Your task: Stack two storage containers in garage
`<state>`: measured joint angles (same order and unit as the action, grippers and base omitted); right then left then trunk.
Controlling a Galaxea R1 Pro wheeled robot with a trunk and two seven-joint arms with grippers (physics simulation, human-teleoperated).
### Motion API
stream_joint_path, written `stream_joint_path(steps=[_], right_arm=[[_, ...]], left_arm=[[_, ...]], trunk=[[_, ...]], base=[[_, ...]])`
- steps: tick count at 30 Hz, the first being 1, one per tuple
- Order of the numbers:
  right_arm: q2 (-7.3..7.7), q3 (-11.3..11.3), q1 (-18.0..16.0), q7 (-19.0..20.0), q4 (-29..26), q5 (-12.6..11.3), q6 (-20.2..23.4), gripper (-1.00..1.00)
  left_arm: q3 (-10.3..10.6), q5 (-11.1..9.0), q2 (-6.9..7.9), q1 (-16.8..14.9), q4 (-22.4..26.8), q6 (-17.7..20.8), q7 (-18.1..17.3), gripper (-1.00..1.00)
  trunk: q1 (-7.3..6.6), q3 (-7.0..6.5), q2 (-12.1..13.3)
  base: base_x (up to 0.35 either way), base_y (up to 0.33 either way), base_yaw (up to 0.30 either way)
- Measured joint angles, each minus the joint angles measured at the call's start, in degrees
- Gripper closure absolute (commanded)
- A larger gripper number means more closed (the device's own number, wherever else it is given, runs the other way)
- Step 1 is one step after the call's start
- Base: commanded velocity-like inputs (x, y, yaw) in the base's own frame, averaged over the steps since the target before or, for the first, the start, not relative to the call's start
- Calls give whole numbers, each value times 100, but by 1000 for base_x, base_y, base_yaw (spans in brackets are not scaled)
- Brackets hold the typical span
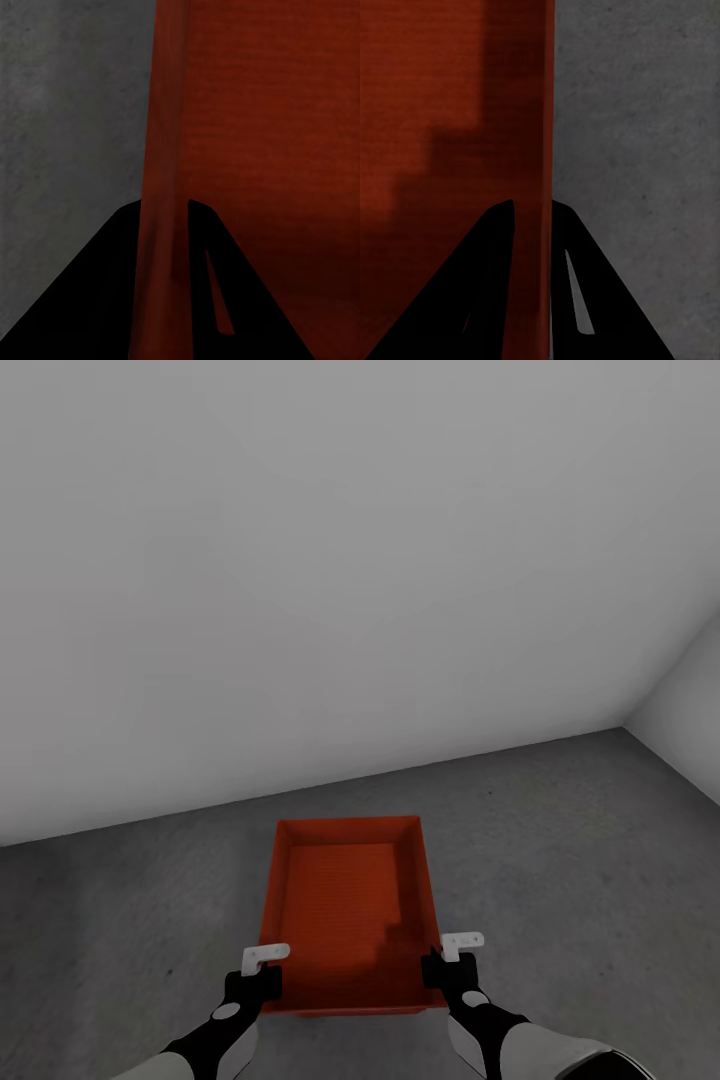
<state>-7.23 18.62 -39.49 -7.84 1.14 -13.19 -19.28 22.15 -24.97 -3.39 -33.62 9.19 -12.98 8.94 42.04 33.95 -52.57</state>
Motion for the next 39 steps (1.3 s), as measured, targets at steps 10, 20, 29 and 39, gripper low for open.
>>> stream_joint_path(steps=[10, 20, 29, 39], right_arm=[[0, -2, 0, 0, -1, 1, -3, 100], [0, -2, -1, 0, -3, 1, -6, 100], [0, -1, -1, 0, -4, 4, -4, 100], [0, 3, -1, 0, -5, -1, -4, 100]], left_arm=[[0, 2, 1, 0, 4, 0, 0, 100], [10, -9, 3, 1, 9, -5, 1, 100], [15, -17, 3, 1, 7, -8, 1, 100], [16, -18, 3, 1, 6, -9, 1, 100]], trunk=[[0, 0, 0], [0, 0, 0], [175, 143, -320], [395, 323, -721]], base=[[0, 0, 0], [0, 0, 0], [0, 0, 0], [0, 0, 0]])
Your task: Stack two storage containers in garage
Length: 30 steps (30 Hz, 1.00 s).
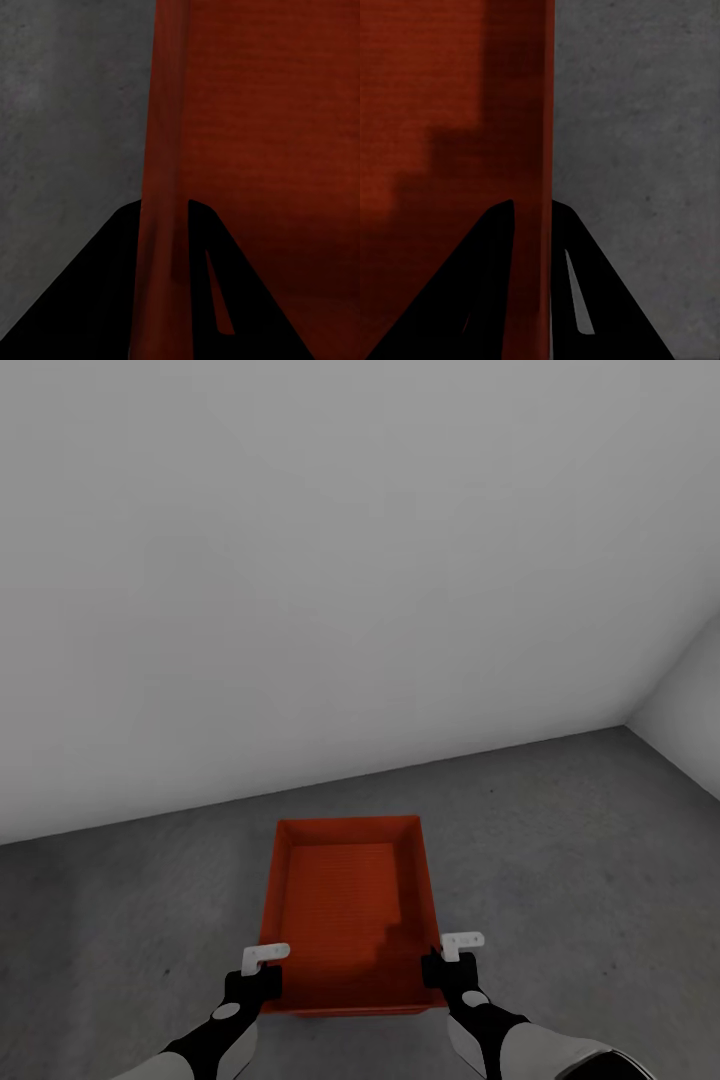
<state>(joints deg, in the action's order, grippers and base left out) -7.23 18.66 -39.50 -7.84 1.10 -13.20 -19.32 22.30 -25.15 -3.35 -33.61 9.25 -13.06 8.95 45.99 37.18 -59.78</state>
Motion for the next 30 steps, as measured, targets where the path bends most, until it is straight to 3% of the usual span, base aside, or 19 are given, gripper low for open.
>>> stream_joint_path(steps=[30], right_arm=[[0, 3, 0, 0, 0, -3, 0, 100]], left_arm=[[1, -1, 0, 0, 0, 0, 0, 100]], trunk=[[659, 539, -1204]], base=[[0, 0, 0]])
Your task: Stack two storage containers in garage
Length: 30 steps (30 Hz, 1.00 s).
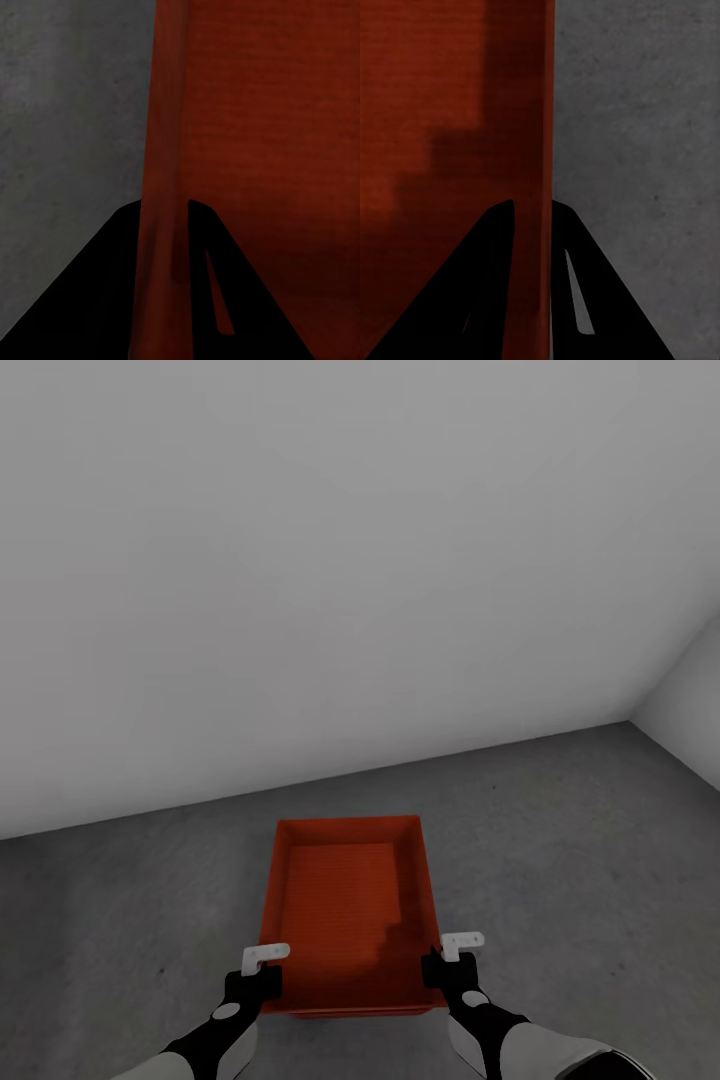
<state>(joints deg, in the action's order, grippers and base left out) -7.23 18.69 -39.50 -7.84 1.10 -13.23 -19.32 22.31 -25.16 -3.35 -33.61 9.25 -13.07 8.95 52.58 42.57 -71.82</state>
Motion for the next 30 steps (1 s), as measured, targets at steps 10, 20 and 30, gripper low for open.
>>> stream_joint_path(steps=[10, 20, 30], right_arm=[[0, 0, 0, 0, 0, 1, 0, 100], [0, 1, 0, 0, 0, -2, 0, 100], [0, 0, 0, 0, 1, -3, 0, 100]], left_arm=[[0, 0, 0, 0, 0, 0, 0, 100], [0, 1, 0, 0, 0, 0, 0, 100], [-2, 5, 0, 0, 1, 4, 0, 100]], trunk=[[220, 180, -401], [439, 359, -802], [659, 539, -1204]], base=[[0, 0, 0], [0, 0, 0], [0, 0, 0]])
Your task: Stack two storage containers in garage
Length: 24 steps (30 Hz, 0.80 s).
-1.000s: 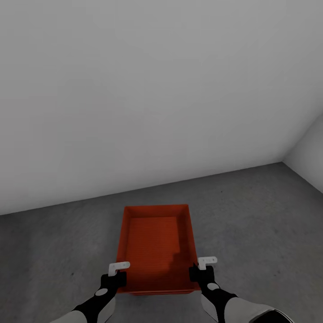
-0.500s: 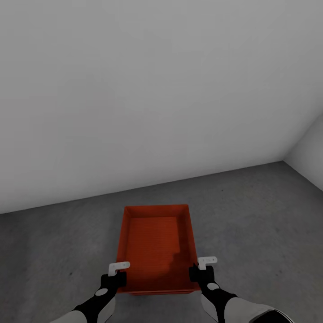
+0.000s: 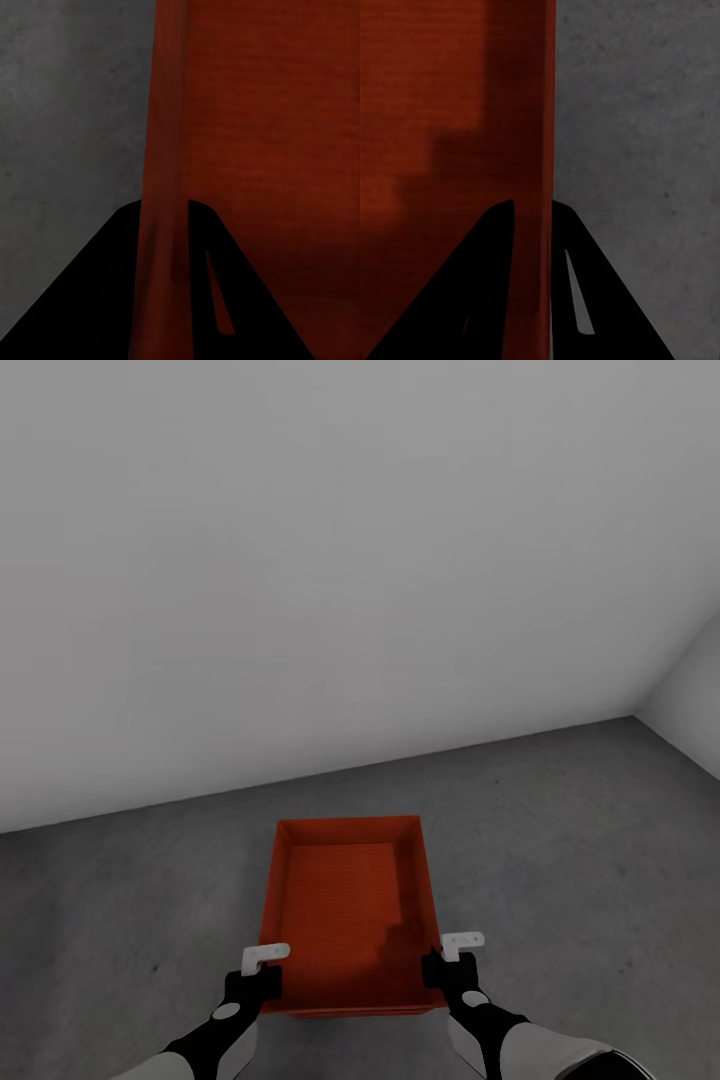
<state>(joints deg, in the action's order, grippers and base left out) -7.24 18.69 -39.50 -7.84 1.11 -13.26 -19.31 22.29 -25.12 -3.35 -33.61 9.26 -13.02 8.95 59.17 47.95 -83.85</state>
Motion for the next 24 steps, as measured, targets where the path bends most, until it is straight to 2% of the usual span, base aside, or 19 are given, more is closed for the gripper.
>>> stream_joint_path(steps=[21, 24], right_arm=[[0, 0, 0, 0, 0, 1, 0, 100], [0, -1, 0, 0, -2, 3, -1, 100]], left_arm=[[1, -2, 0, 0, -1, -2, 0, 100], [0, -1, 0, 0, -1, -4, 0, 100]], trunk=[[461, 377, -842], [462, 378, -844]], base=[[0, 0, 0], [0, 0, 0]])
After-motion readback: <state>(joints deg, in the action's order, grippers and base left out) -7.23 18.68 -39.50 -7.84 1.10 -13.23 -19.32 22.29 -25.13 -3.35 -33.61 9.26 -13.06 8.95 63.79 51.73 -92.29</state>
